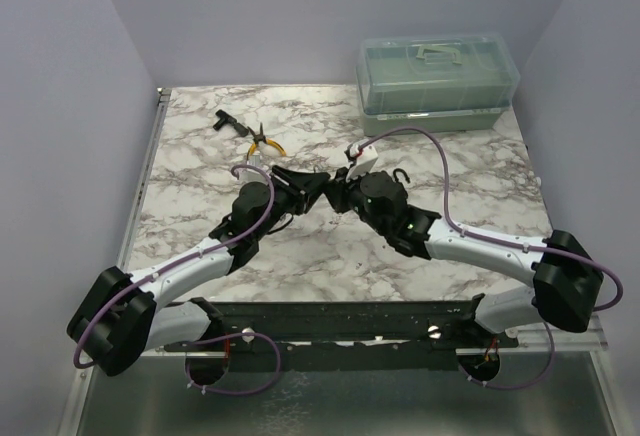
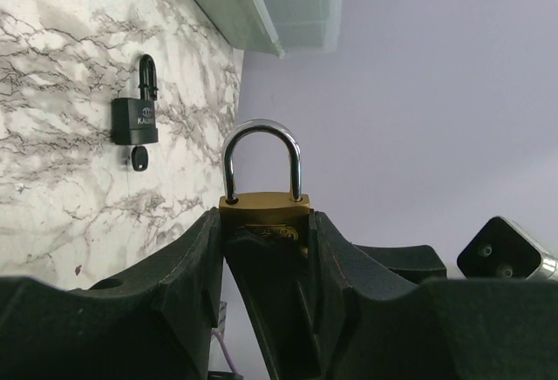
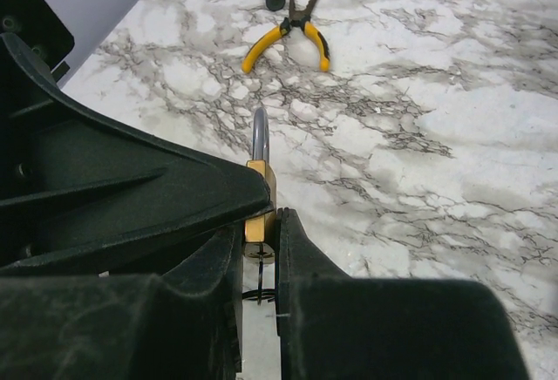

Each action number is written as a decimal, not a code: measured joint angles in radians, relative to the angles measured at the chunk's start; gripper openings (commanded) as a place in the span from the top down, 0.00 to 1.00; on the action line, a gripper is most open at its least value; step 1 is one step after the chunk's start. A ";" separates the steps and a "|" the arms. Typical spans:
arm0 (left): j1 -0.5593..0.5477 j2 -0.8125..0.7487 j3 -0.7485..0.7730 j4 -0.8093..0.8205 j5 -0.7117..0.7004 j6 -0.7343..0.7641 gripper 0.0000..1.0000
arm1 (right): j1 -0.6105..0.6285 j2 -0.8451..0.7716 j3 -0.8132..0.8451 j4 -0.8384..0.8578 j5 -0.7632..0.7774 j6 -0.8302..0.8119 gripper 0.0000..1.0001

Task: Unlock with the key

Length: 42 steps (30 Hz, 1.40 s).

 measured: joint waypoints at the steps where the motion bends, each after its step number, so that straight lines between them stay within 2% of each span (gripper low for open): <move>1: 0.000 0.000 -0.001 0.000 0.000 0.000 0.63 | 0.000 -0.001 0.000 -0.001 0.000 0.002 0.99; 8: -0.003 -0.030 -0.021 0.013 0.013 0.005 0.23 | 0.001 -0.023 0.000 -0.023 -0.003 0.032 0.99; 12: -0.011 -0.069 -0.021 0.034 0.039 0.029 0.12 | 0.001 -0.057 0.000 -0.037 -0.005 0.061 0.99; 22: -0.010 -0.122 -0.048 0.055 0.068 0.107 0.05 | 0.001 -0.172 -0.008 -0.069 -0.035 0.098 0.99; 33: -0.003 -0.390 -0.119 0.077 0.056 0.300 0.01 | 0.001 -0.377 -0.056 -0.143 -0.125 0.114 1.00; 42: -0.002 -0.413 -0.150 0.099 0.072 0.433 0.02 | -0.032 -0.414 -0.062 -0.145 -0.308 0.144 0.99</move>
